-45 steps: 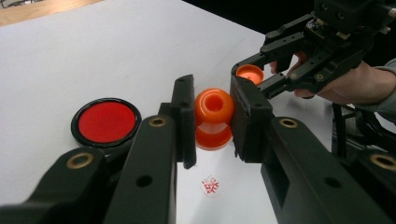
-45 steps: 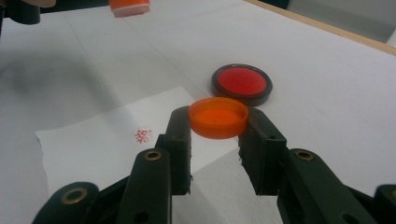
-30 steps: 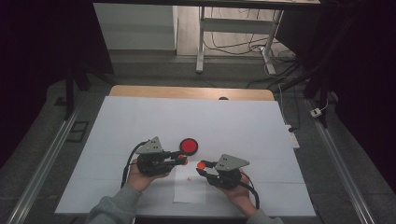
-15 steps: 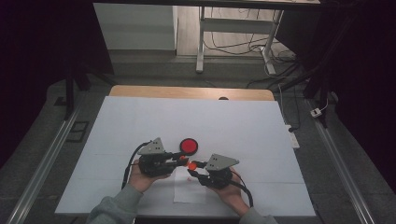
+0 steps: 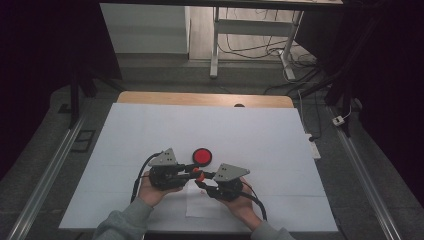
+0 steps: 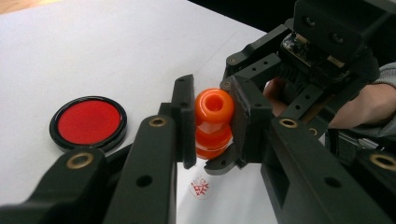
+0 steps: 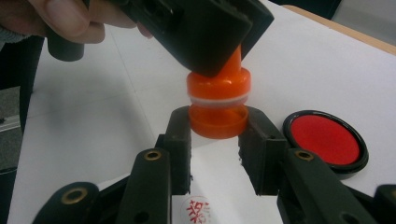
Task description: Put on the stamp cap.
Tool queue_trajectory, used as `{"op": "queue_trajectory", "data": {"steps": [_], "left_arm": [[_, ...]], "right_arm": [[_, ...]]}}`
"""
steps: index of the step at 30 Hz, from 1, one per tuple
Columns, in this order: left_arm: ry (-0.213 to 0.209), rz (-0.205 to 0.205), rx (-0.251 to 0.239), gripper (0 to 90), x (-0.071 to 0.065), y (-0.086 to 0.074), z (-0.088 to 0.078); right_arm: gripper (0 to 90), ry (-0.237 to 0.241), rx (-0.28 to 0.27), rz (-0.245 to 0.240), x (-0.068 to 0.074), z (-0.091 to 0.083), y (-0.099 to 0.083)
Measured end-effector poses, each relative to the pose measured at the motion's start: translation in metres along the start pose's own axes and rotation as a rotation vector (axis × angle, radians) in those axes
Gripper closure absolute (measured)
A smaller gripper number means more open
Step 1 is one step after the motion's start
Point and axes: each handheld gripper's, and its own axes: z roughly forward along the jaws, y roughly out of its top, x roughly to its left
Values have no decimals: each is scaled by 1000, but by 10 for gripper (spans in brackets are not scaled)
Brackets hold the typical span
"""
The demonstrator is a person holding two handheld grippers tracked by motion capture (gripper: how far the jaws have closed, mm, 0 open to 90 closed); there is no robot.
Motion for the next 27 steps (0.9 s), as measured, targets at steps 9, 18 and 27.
{"op": "queue_trajectory", "data": {"steps": [9, 18, 27], "left_arm": [[2, -2, 5, 722, 2, -1, 1], [-1, -3, 4, 722, 2, -1, 1], [-3, -6, 7, 722, 2, -2, 3]], "right_arm": [[646, -3, -10, 4, 0, 1, 2], [646, -4, -19, 9, 0, 0, 2], [646, -5, -19, 3, 0, -1, 2]]}}
